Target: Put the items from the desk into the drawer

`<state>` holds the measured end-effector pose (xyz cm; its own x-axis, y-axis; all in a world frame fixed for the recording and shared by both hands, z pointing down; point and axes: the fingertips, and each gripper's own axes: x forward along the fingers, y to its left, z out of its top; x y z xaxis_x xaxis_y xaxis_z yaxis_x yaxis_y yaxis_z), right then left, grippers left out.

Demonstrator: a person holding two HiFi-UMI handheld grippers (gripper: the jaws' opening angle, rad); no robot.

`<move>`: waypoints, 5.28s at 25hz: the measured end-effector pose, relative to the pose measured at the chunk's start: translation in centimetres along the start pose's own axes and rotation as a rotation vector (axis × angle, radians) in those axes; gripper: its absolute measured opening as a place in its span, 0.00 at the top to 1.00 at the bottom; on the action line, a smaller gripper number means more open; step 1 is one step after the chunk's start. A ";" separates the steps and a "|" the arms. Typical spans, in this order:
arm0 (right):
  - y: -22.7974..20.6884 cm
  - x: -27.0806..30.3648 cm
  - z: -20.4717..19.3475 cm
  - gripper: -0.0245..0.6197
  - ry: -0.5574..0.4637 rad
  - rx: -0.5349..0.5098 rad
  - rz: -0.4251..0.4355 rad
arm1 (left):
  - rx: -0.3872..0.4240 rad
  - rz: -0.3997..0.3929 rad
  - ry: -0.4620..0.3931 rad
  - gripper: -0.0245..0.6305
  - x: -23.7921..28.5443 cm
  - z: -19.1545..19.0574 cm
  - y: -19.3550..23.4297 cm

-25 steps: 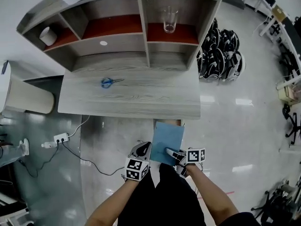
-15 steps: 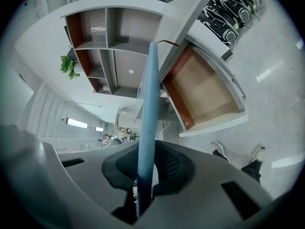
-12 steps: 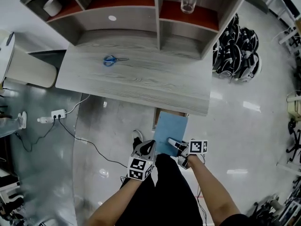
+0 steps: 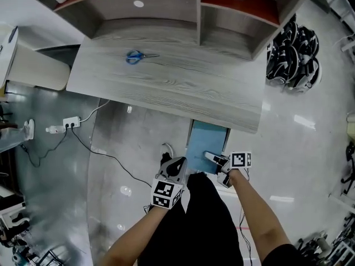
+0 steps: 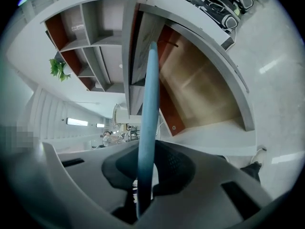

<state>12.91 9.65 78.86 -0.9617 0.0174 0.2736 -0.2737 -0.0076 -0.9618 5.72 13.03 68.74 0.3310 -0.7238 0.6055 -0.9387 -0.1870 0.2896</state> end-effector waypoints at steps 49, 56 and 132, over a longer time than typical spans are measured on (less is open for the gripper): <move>-6.2 2.8 8.0 0.78 -0.016 -0.376 -0.440 | -0.014 -0.073 0.023 0.94 0.5 -0.8 -1.7; -6.2 1.7 7.8 0.66 -0.093 -0.424 -0.541 | 0.077 -0.123 0.016 0.94 0.3 -0.1 -3.2; 37.0 -8.4 0.6 0.93 -0.598 -1.095 -0.564 | 0.097 -0.067 -0.401 0.94 -14.9 20.9 -7.1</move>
<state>10.85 8.67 41.02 -0.6609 -0.6776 0.3225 -0.7436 0.6491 -0.1602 5.42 11.22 42.17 0.3459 -0.9056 0.2454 -0.9274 -0.2904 0.2357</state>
